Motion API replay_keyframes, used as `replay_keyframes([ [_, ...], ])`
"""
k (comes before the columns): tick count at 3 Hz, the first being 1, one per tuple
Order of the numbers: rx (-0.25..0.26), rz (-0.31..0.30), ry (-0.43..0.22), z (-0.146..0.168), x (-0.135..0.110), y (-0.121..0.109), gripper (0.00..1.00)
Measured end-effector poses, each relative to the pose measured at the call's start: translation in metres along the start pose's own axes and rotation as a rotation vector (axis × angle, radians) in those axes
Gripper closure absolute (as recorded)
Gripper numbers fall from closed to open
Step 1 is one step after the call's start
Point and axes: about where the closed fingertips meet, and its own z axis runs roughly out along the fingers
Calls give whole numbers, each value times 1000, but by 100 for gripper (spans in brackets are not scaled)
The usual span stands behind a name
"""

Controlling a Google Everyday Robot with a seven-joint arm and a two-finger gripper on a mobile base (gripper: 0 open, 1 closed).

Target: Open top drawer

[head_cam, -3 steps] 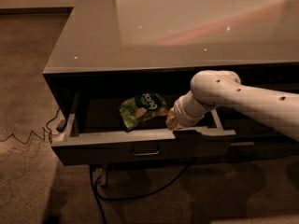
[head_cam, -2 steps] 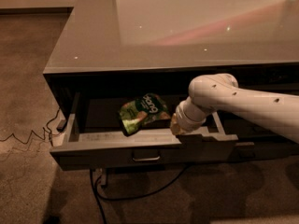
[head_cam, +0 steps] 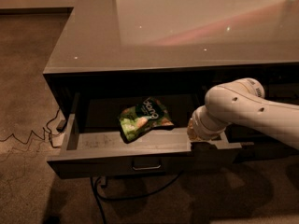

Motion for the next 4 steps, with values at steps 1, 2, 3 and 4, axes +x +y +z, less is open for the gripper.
replay_keyframes([
  [1,0,0,0,0,0,0,100],
  [2,-40,-2,-6,7,-7,13,100],
  [3,-40,-2,-6,7,-7,12,100],
  [4,-80,-10,38,0,-8,32,100],
])
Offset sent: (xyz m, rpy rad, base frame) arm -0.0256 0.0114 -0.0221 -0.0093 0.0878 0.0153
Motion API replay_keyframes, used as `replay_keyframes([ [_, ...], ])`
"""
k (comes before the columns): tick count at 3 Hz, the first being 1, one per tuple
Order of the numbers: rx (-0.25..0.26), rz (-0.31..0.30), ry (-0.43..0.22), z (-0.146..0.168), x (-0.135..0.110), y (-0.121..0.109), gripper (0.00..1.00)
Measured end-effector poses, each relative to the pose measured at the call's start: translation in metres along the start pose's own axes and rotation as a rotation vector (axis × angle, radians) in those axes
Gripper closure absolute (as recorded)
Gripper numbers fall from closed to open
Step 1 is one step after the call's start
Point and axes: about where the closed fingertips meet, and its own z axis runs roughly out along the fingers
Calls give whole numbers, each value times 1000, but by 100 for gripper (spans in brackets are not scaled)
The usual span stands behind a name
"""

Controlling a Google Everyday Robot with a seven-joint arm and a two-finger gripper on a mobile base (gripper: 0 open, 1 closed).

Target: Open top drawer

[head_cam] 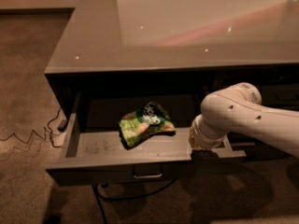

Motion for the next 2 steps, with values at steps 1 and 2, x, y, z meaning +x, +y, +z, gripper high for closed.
replay_keyframes([
  [1,-36,-20,50,-14,-6,24,100],
  [2,-70,-42,104,-30,-9,52,100],
])
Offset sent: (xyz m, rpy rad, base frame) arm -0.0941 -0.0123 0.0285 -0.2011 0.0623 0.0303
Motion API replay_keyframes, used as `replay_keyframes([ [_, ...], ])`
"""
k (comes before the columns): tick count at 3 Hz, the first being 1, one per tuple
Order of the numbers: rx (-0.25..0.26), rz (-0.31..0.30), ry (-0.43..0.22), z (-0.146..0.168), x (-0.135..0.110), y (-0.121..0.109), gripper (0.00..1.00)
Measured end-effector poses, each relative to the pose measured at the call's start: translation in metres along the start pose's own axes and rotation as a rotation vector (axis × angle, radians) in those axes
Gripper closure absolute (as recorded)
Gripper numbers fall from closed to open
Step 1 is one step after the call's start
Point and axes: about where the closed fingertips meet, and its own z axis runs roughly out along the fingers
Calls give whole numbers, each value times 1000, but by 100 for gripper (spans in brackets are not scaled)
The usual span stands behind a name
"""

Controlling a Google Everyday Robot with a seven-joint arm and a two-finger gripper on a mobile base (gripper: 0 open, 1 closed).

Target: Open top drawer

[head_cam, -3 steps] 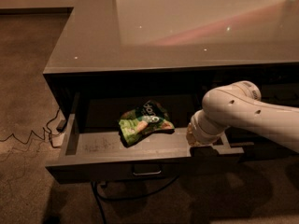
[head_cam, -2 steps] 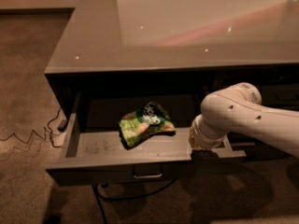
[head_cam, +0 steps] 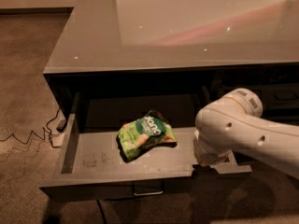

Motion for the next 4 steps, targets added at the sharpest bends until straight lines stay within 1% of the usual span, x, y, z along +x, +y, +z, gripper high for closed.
replay_keyframes([
  [1,-14,-24,45,-15,-2,18,100],
  [2,-14,-24,45,-15,-2,18,100],
  [3,30,2,-19,-15,1,10,100],
  [4,95,-1,-74,-24,-2,-12,100],
])
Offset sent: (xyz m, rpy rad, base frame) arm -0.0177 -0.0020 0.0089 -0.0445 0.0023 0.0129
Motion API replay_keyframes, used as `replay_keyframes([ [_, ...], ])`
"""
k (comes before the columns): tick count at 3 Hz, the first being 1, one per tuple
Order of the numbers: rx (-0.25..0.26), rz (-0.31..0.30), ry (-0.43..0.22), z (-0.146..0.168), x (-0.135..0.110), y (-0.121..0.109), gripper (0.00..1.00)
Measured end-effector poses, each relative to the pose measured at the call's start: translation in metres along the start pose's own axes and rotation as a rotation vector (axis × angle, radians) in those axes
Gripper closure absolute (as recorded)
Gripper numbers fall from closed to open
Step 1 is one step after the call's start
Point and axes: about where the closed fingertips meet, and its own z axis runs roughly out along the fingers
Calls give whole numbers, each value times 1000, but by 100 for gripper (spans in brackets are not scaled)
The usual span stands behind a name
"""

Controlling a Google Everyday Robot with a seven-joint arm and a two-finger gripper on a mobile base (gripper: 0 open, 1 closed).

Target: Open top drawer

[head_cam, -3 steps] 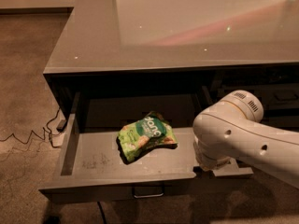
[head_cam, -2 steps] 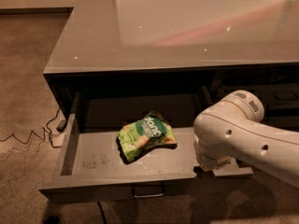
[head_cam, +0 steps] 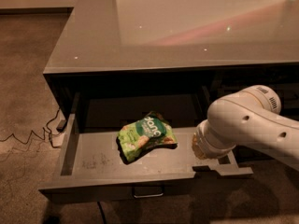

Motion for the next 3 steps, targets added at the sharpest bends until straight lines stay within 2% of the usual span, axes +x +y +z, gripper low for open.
replay_keyframes([
  [1,17,0,-45,6,-5,-12,100],
  [3,-29,-6,-102,43,-16,-13,100],
])
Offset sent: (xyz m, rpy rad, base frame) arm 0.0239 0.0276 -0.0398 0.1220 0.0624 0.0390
